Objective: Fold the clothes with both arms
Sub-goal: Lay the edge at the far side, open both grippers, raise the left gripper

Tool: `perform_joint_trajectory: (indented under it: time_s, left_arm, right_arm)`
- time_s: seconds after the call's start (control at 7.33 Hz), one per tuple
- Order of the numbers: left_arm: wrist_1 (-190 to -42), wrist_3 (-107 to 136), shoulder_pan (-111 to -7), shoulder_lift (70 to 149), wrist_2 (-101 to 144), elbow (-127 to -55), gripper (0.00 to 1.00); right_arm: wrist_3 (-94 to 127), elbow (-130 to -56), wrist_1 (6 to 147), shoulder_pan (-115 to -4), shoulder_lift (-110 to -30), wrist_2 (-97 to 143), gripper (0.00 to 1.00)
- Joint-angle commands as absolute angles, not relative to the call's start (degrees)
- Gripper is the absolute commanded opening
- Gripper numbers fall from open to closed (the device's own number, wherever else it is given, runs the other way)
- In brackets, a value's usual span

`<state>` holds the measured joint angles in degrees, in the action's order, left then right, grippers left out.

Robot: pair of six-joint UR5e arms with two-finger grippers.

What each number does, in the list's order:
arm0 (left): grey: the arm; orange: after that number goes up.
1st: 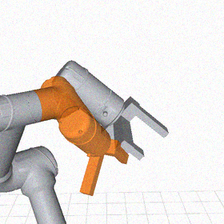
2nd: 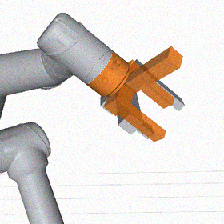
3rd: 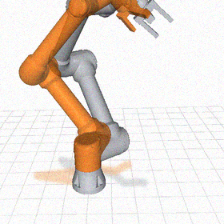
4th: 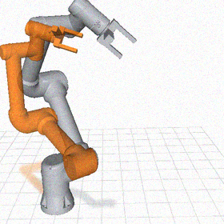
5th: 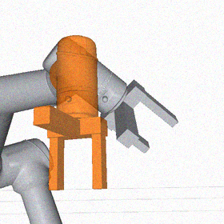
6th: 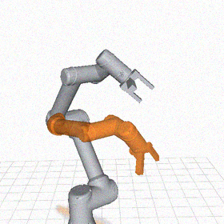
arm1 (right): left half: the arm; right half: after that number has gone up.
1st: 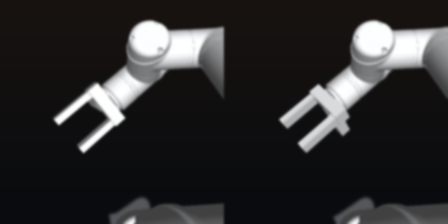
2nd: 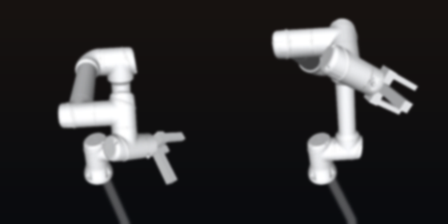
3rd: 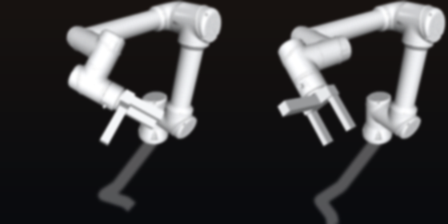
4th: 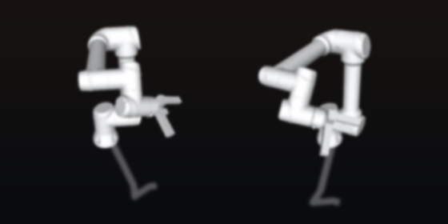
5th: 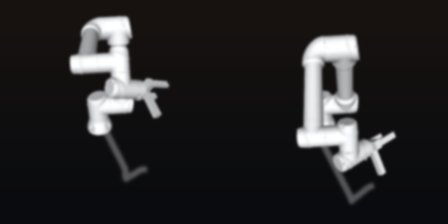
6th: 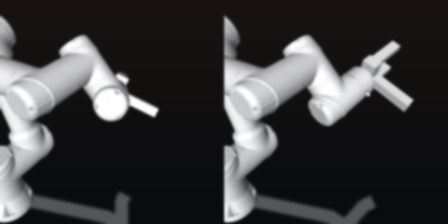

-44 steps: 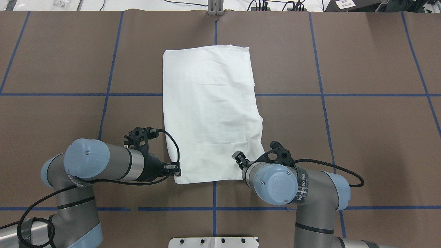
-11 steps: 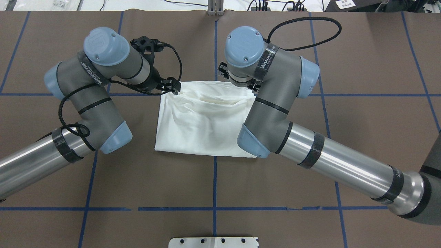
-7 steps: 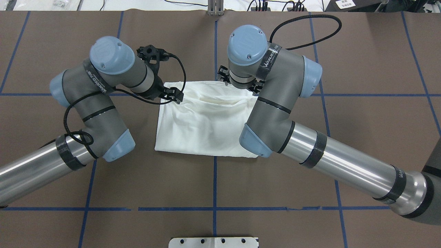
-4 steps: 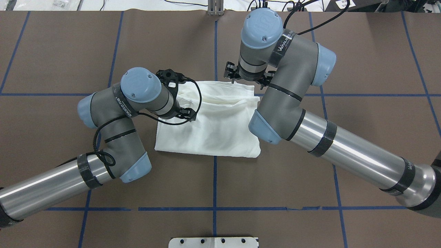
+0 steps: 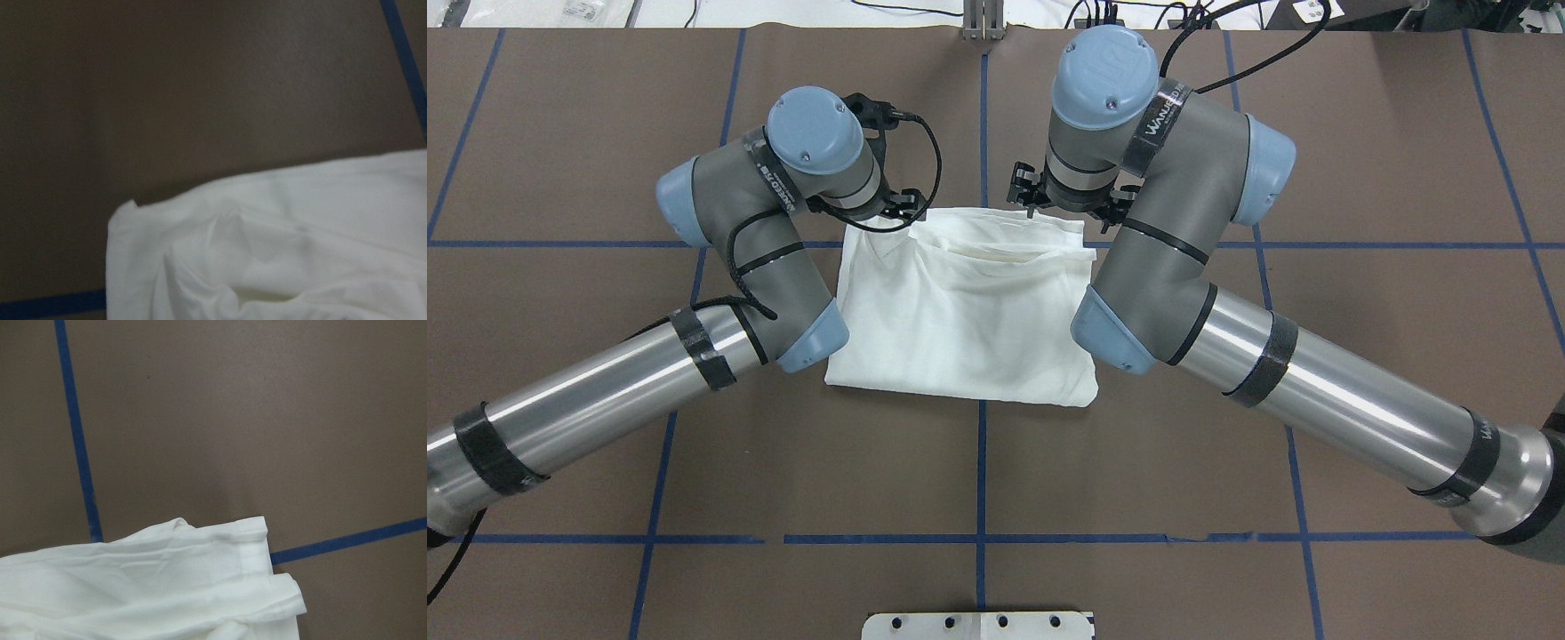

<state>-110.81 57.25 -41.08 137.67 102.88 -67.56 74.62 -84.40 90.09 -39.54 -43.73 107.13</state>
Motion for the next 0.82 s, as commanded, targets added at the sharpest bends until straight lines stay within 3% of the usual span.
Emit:
perform_joint_trajectory:
  time_s: [0.0, 0.27, 0.68]
  left_arm:
    - [-111.0, 50.0, -49.3, 140.1, 104.6, -62.9, 1.0]
    - [-111.1, 37.1, -56.8, 138.7, 117.4, -63.0, 1.0]
    - [-116.5, 36.3, -57.0, 135.1, 117.5, -63.1, 1.0]
  right_arm:
    - [77.2, -84.5, 90.1, -38.6, -43.6, 107.0, 1.0]
    - [88.7, -84.4, 90.1, -34.9, -43.2, 104.5, 0.97]
    - [99.0, -78.0, 89.0, -32.2, -41.4, 96.5, 0.86]
